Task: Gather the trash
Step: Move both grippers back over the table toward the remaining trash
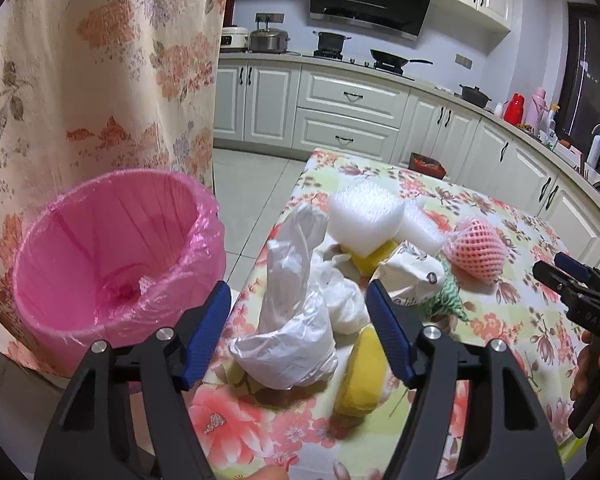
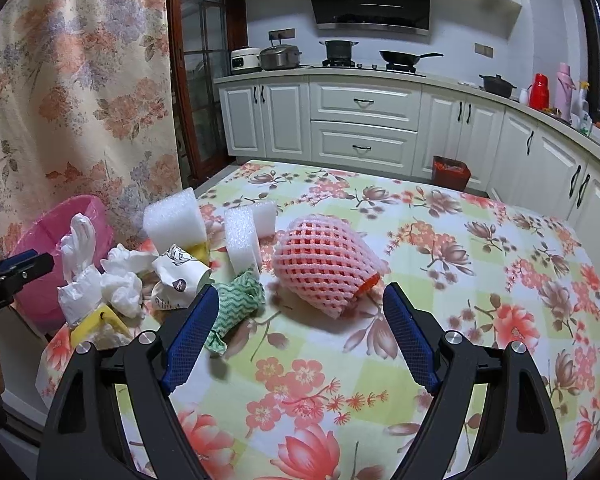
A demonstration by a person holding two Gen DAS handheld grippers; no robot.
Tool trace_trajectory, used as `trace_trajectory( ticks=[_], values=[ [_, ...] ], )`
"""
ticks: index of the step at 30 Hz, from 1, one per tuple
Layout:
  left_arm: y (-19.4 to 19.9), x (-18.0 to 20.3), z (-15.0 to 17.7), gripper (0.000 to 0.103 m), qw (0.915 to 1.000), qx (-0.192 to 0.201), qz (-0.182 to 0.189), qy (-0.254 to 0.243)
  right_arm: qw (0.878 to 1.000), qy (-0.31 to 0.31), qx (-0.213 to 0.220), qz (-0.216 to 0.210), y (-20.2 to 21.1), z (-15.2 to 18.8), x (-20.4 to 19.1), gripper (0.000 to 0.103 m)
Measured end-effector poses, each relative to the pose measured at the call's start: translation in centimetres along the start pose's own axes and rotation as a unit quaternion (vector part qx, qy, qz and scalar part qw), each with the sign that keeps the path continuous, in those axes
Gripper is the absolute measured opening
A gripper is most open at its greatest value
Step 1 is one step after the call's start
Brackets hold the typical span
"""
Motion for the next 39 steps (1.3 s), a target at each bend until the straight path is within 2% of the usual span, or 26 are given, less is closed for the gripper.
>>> trace_trajectory(
  ticks=[21,23,32,39],
  values=[
    [-3.5,-0.2,2.7,0.056,0.9981,-0.054,0.027,0.009,0.999,0.022,-0.019,-0.029,-0.7,1.9,-3.9,0.079],
    [-3.9,-0.2,2.9,0.055,0.9976,-0.061,0.029,0.010,0.999,0.027,-0.018,-0.033,-0.6,2.0,-4.5,0.082],
    [-4.8,-0.1,4.0,0.024,0.9951,-0.084,0.051,0.013,0.997,0.043,-0.028,-0.058,-0.6,2.9,-7.2,0.083],
    [-4.4,-0.4,3.6,0.020,0.9950,-0.075,0.063,0.018,0.994,0.061,-0.040,-0.084,-0.8,3.9,-10.3,0.083]
  ],
)
Point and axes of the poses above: each gripper's, at about its wrist camera, not at the fingertips, and y roughly against the way its jaws point, x to its right, z to its underside, the point moved 9 cm from there along -y, roughly the way its jaws point, and after that the axes turned 5 degrees about -y, right-handed, at the moved point
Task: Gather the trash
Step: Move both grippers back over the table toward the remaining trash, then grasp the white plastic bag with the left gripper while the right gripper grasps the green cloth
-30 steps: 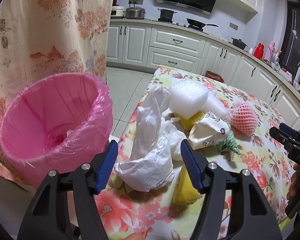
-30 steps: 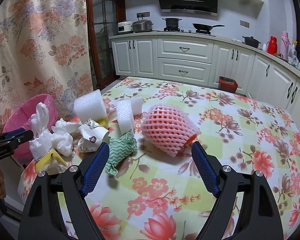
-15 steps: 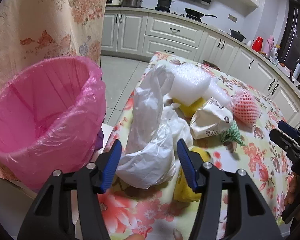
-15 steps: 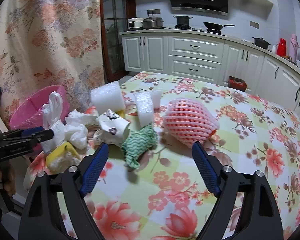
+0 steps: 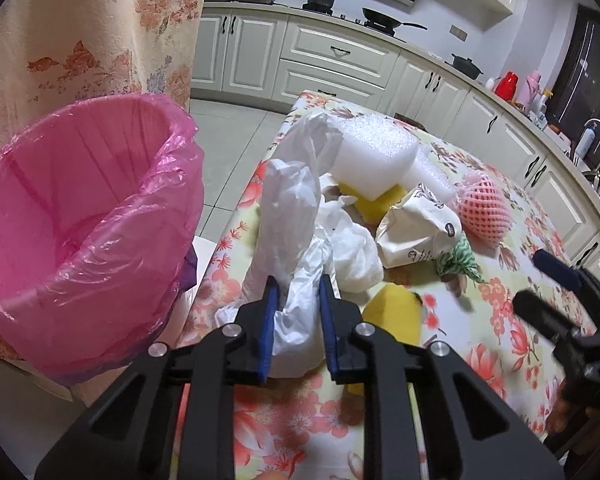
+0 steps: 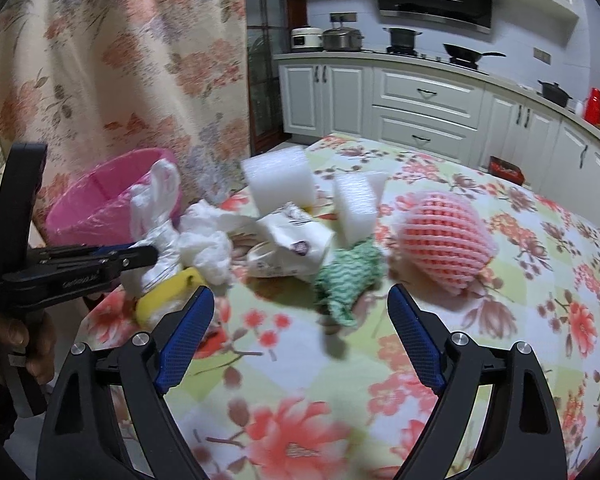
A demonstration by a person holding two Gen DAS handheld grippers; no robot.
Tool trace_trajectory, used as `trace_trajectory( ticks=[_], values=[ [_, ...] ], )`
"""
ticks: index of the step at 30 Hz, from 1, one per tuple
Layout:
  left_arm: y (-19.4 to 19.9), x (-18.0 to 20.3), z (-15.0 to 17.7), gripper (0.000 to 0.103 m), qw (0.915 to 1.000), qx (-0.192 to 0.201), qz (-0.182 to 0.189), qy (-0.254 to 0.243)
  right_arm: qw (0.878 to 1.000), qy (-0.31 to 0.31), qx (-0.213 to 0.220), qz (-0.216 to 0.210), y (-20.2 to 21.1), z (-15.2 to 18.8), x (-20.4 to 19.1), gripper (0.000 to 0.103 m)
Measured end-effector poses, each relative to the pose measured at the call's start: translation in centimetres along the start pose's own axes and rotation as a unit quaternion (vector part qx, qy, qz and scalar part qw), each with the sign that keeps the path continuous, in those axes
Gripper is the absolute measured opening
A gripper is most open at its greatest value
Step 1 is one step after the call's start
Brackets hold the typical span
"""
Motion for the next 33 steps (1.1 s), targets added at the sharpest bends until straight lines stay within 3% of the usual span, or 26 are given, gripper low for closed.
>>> trace_trajectory(
  ticks=[12,22,29,33],
  values=[
    [1.2,-0.5,-0.7,0.019,0.9998,0.019,0.011,-0.004,1.000,0.016,-0.012,-0.016,-1.3,0.3,-3.0,0.083],
    [2.5,-0.2,-1.8,0.019,0.9991,0.037,0.016,-0.009,0.998,-0.015,-0.023,0.051,-3.9,-0.7,2.3,0.083],
    [3.9,-0.2,-3.1,0.019,0.9983,0.055,0.015,-0.013,0.994,-0.009,-0.074,0.080,-7.6,0.2,4.7,0.063],
    [4.5,-0.3,-3.6,0.019,0.9979,0.062,0.013,-0.016,0.993,-0.006,-0.090,0.072,-8.8,0.6,4.9,0.047]
  ],
)
Point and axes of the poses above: each gripper's, at about its wrist camera, not at the fingertips, and y roughly against the way its jaws point, x to its right, z to its underside, the point moved 9 cm from there along -y, roughly the way its jaws point, and after that the axes turned 5 degrees about -y, right-handed, at the moved point
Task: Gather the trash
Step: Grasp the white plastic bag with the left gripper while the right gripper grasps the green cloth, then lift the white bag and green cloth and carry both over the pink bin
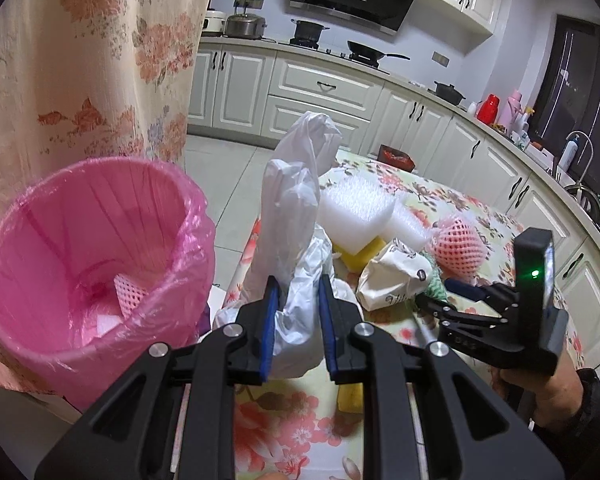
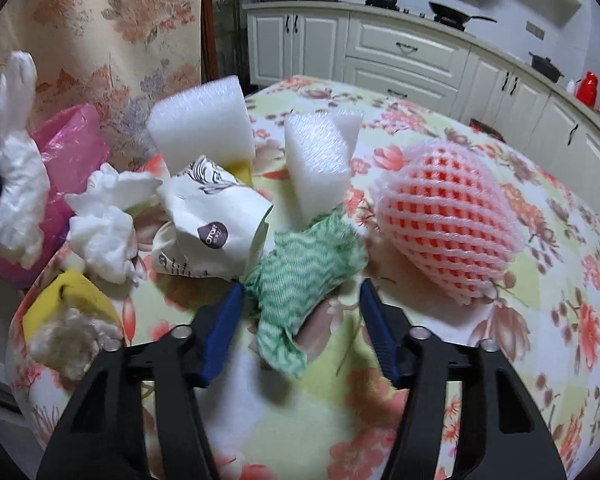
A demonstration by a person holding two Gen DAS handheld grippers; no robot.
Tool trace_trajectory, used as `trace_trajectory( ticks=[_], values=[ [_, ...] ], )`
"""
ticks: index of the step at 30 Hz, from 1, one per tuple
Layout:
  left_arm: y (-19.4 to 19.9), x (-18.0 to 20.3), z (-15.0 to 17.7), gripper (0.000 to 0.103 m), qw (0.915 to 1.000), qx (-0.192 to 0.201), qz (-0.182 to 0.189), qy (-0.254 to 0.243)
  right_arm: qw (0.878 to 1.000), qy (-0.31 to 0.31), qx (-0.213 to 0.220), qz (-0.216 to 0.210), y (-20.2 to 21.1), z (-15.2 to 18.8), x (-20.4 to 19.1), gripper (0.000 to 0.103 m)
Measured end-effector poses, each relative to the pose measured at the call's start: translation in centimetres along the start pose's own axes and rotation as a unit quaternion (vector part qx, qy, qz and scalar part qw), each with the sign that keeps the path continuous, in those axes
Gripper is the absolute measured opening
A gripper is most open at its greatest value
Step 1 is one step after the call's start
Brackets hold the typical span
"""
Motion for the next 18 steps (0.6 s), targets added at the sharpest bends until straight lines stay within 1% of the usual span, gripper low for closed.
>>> trace_trajectory(
  ticks=[2,6,7,8,12,15,16,18],
  values=[
    [0.2,0.0,-0.2,0.019,1.0000,0.003,-0.001,0.000,1.000,0.001,-0.003,-0.008,-0.2,0.1,-0.1,0.036],
    [0.3,0.1,-0.6,0.019,1.0000,0.006,-0.001,-0.002,1.000,-0.001,0.008,-0.013,0.8,0.2,0.0,0.031],
    [0.3,0.1,-0.7,0.019,1.0000,0.008,-0.001,-0.002,1.000,-0.001,0.011,-0.013,1.1,0.2,0.1,0.020],
    [0.3,0.1,-0.7,0.019,1.0000,0.008,0.000,-0.002,1.000,-0.003,0.014,-0.011,1.5,0.1,0.3,0.015],
    [0.5,0.4,-0.9,0.019,0.9999,0.012,0.002,-0.003,0.999,-0.008,0.029,-0.013,3.1,-0.3,0.8,0.015],
    [0.5,0.5,-0.9,0.019,0.9999,0.013,0.004,-0.005,0.999,-0.012,0.028,-0.016,3.7,-0.5,0.9,0.015],
    [0.5,0.5,-0.9,0.019,0.9999,0.013,0.005,-0.005,0.999,-0.013,0.027,-0.014,3.7,-0.5,1.0,0.018],
    [0.6,0.7,-0.9,0.019,0.9999,0.013,0.005,-0.005,1.000,-0.013,0.023,-0.004,3.7,-0.4,1.2,0.036]
  ],
)
Point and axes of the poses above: each gripper's, at about its wrist camera, not at the fingertips, and y roughly against the way its jaws point, x to its right, z to its underside, the point moved 9 cm from there along -y, roughly the way its jaws point, and after that the axes turned 5 degrees about -y, right-handed, at the moved point
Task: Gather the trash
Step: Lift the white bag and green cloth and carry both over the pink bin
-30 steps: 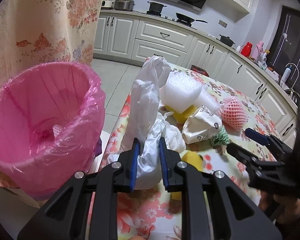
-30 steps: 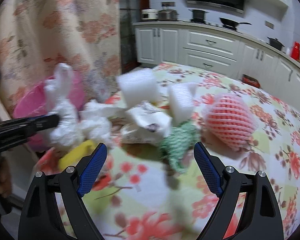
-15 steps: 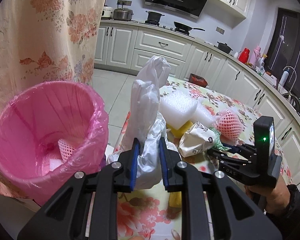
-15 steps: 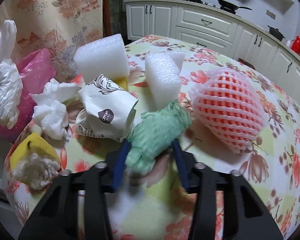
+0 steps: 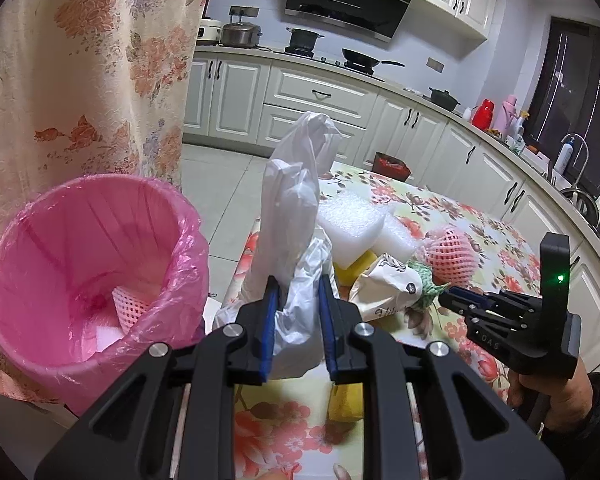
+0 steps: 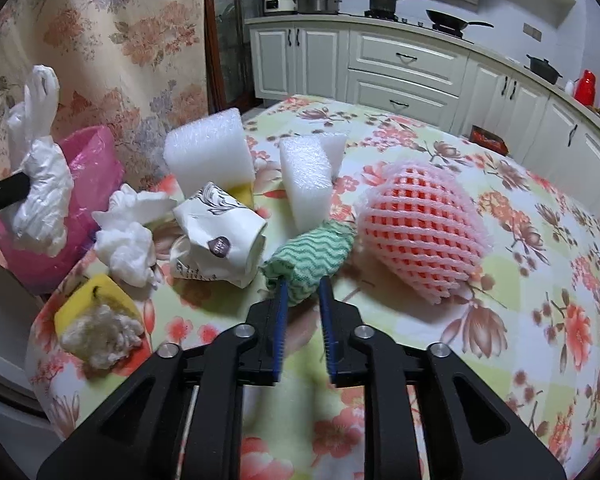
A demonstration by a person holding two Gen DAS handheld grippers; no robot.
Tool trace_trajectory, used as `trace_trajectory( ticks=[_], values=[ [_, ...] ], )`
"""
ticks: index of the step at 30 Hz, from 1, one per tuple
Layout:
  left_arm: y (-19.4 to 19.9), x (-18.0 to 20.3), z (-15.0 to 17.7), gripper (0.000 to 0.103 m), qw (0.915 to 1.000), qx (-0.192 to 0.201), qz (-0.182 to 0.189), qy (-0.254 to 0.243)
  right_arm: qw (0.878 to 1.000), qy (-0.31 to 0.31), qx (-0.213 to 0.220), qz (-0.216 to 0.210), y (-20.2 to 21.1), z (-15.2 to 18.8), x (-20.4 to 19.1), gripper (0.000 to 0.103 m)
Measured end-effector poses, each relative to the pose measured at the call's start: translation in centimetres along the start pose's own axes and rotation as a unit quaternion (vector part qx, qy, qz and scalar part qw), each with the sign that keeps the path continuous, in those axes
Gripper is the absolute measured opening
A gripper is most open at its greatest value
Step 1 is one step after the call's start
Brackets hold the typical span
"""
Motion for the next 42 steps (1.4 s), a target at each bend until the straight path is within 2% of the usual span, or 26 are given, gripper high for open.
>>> trace_trajectory(
  ticks=[1,2,6,14,16,18,28,35,42],
  values=[
    [0.0,0.0,0.0,0.019,1.0000,0.000,0.000,0.000,1.000,-0.001,0.002,0.002,0.0,0.0,0.1,0.061],
    [0.0,-0.1,0.0,0.019,1.0000,0.000,0.000,0.001,1.000,-0.001,0.006,0.004,0.1,0.0,0.1,0.070],
    [0.0,-0.2,0.0,0.019,1.0000,-0.002,-0.003,0.002,1.000,0.005,0.001,0.008,-0.3,0.1,0.0,0.070],
    [-0.2,-0.4,-0.1,0.019,1.0000,-0.004,-0.007,0.003,0.999,0.003,-0.018,0.026,-2.8,-0.1,1.0,0.063],
    [-0.2,-0.4,-0.2,0.019,1.0000,-0.004,-0.008,0.003,0.999,0.005,-0.022,0.025,-3.3,-0.2,1.0,0.054],
    [-0.1,-0.5,-0.3,0.019,1.0000,-0.003,-0.009,0.002,0.999,0.005,-0.026,0.023,-3.6,-0.1,1.0,0.035],
    [1.0,-1.0,-1.7,0.019,0.9998,0.016,-0.014,0.001,1.000,-0.001,0.010,0.009,0.7,-0.4,0.8,0.034],
    [2.5,-2.3,-2.9,0.019,0.9990,0.035,-0.027,0.005,0.998,0.007,0.057,-0.008,4.7,-3.6,-0.9,0.034],
    [4.8,-4.9,-4.2,0.019,0.9968,0.057,-0.053,0.014,0.995,0.025,0.087,-0.035,6.6,-6.8,-4.3,0.034]
  ],
)
Point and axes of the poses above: each gripper's, at about its wrist camera, not at the fingertips, and y roughly against the way its jaws point, x to its right, z to its underside, the point moved 9 cm from there along -y, roughly the way its jaws point, and after that the axes turned 5 degrees about -y, right-handed, at the moved point
